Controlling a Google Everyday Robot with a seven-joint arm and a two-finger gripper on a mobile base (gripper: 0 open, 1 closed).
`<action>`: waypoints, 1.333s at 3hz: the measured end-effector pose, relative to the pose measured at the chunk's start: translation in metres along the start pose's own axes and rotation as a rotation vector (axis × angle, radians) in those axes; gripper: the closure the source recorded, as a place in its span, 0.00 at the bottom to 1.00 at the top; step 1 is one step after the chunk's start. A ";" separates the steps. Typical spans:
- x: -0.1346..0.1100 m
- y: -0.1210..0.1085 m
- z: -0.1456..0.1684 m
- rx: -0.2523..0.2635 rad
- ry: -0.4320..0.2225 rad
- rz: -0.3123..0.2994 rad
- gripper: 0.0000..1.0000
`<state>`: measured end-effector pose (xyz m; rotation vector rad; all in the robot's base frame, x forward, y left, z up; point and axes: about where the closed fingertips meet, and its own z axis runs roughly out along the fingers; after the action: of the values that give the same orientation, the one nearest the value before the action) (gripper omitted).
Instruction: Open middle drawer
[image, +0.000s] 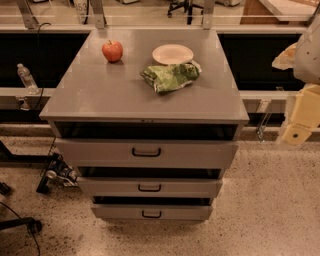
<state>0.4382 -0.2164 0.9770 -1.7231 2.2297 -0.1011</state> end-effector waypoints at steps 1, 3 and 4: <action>0.000 0.000 0.000 0.000 0.000 0.000 0.00; 0.001 0.032 0.040 -0.064 -0.120 0.009 0.00; -0.004 0.069 0.092 -0.141 -0.183 -0.012 0.00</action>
Offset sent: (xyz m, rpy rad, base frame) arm -0.0079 -0.0006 -0.0320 0.1111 0.0383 0.0105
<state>0.4019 -0.1809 0.8739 -1.7402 2.1373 0.2081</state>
